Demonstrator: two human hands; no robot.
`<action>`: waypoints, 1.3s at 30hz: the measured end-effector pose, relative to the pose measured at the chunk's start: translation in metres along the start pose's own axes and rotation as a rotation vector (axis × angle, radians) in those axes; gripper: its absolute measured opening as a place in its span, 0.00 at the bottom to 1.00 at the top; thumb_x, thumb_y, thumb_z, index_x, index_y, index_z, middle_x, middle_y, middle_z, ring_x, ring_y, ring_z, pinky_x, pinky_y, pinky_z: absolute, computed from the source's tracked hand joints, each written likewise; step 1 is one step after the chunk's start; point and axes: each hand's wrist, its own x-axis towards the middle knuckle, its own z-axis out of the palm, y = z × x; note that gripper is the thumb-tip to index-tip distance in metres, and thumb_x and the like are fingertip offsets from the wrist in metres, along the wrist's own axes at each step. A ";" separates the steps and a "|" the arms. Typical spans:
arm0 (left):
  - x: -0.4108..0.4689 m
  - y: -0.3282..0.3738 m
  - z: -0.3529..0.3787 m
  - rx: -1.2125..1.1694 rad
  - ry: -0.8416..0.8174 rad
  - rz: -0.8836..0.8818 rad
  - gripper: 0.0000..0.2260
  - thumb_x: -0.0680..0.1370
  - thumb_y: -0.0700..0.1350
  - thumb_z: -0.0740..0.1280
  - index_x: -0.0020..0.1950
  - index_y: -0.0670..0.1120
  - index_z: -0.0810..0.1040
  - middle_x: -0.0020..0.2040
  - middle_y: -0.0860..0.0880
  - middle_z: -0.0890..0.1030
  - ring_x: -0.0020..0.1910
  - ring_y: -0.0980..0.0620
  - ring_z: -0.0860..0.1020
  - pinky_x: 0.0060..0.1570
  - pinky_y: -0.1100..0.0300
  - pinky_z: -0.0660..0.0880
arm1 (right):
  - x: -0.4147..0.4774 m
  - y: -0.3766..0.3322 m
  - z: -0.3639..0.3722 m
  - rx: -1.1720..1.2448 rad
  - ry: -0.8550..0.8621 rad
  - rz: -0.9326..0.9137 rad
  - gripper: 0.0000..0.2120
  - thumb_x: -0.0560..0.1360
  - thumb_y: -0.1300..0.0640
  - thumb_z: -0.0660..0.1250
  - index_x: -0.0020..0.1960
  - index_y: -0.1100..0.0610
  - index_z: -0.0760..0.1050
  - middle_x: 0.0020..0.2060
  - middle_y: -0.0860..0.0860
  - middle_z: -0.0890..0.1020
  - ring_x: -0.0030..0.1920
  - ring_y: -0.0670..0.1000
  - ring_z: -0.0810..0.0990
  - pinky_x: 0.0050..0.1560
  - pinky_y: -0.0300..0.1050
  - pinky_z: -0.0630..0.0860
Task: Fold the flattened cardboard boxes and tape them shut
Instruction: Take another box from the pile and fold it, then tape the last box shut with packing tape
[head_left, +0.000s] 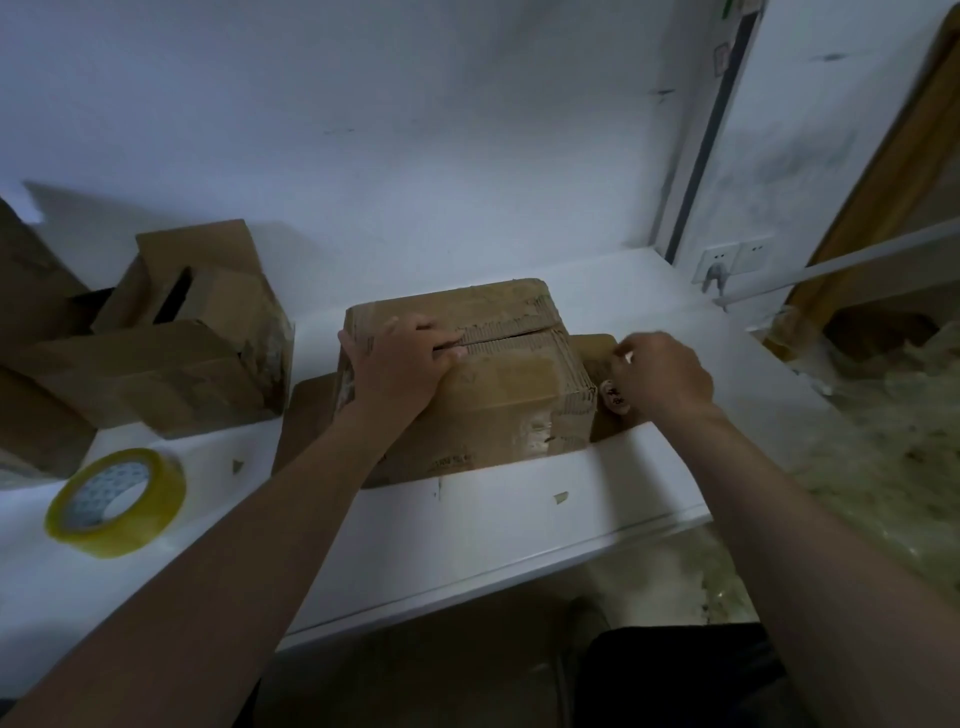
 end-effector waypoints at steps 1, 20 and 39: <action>0.000 0.000 -0.001 -0.015 -0.005 -0.005 0.15 0.79 0.63 0.62 0.62 0.63 0.81 0.68 0.59 0.75 0.70 0.52 0.68 0.68 0.24 0.47 | -0.001 -0.009 -0.004 0.028 0.059 -0.060 0.13 0.80 0.48 0.63 0.59 0.51 0.81 0.58 0.54 0.79 0.57 0.60 0.76 0.52 0.53 0.76; -0.067 -0.129 -0.053 -0.092 0.135 -0.066 0.09 0.78 0.46 0.69 0.57 0.46 0.82 0.53 0.43 0.80 0.52 0.40 0.79 0.55 0.52 0.73 | -0.049 -0.209 0.052 -0.016 -0.214 -0.788 0.19 0.81 0.48 0.60 0.71 0.45 0.72 0.71 0.47 0.73 0.71 0.56 0.69 0.74 0.57 0.60; -0.124 -0.170 -0.112 -0.098 -0.183 -0.533 0.21 0.76 0.51 0.72 0.69 0.58 0.75 0.68 0.49 0.75 0.63 0.45 0.75 0.61 0.51 0.73 | -0.057 -0.221 0.059 0.214 -0.220 -0.751 0.15 0.79 0.53 0.67 0.65 0.49 0.78 0.61 0.47 0.81 0.62 0.49 0.77 0.70 0.52 0.69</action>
